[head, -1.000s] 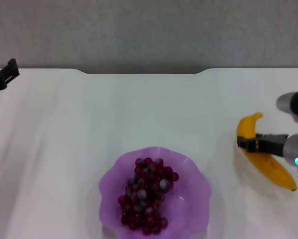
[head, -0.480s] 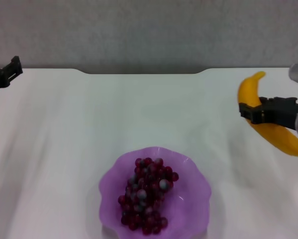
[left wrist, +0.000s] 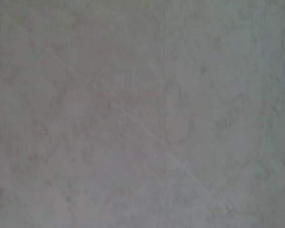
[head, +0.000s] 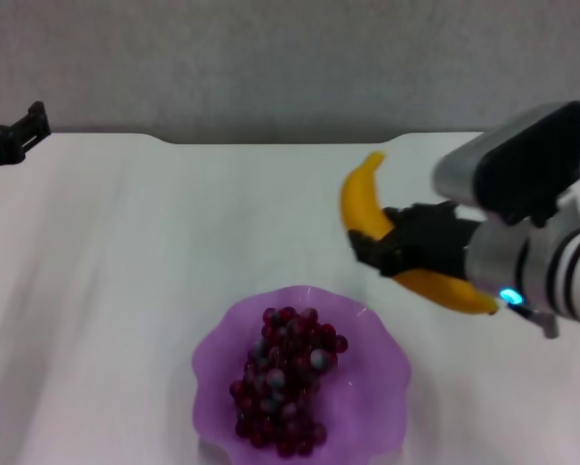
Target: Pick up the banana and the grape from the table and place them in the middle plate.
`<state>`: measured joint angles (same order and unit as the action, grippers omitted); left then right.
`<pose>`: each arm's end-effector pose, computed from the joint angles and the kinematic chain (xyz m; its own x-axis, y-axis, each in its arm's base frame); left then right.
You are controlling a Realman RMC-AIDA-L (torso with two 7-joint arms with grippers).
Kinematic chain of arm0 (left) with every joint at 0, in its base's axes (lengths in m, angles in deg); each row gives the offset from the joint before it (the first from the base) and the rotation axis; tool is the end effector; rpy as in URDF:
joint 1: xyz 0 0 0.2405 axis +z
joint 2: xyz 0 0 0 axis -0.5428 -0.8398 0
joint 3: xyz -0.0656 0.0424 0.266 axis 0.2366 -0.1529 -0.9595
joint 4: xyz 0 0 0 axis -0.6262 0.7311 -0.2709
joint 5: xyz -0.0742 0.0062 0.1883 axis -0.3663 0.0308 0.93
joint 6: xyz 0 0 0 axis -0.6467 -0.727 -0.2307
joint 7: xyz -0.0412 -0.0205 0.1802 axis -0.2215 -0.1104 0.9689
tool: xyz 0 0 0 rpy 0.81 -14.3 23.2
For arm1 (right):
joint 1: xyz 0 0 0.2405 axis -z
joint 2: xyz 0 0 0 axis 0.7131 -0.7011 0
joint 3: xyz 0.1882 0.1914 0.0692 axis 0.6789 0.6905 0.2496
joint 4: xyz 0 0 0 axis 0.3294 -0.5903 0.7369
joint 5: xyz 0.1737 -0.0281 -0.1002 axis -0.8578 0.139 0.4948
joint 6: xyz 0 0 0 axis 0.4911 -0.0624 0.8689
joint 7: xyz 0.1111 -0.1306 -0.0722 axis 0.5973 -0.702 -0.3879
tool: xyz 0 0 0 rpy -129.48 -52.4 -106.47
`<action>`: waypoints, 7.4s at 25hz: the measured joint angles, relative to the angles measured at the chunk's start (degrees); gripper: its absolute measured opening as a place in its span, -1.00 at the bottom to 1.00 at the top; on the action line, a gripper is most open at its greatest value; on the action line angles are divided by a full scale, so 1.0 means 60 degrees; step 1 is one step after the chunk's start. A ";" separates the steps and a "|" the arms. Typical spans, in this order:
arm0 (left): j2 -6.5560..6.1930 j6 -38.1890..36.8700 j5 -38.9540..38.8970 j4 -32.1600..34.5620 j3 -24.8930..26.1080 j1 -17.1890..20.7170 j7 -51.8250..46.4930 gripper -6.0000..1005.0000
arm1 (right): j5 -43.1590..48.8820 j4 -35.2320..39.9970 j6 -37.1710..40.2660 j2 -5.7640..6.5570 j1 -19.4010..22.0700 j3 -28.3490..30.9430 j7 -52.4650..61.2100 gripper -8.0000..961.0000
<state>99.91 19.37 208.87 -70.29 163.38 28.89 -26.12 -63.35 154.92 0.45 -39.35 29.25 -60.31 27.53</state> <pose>-0.2782 0.3996 0.0615 0.7069 0.2091 0.6758 0.7022 -0.0926 -0.7059 0.1900 0.3740 -0.0798 0.8411 -0.4470 -0.3045 -0.5323 -0.5841 -0.6127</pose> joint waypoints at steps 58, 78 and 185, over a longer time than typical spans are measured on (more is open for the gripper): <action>0.0000 0.0251 0.0027 -0.0206 0.0119 -0.0082 0.0000 0.75 | -0.0105 -0.0888 -0.0387 0.0002 -0.1609 -0.3868 -0.2212 0.15; 0.0000 0.0244 0.0027 -0.0238 0.0108 -0.0024 0.0000 0.75 | 0.0583 0.0454 -0.0081 0.0033 -0.0880 -0.3446 -0.2447 0.72; -0.0928 -0.4068 0.6750 0.2312 -0.1372 -0.0220 -0.6625 0.73 | 0.1049 -0.2717 0.7885 0.0005 0.2218 0.1847 0.0080 0.71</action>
<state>94.35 -5.04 249.37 -56.42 155.15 27.57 -65.87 -57.06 138.62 47.76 -39.32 42.56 -49.23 28.01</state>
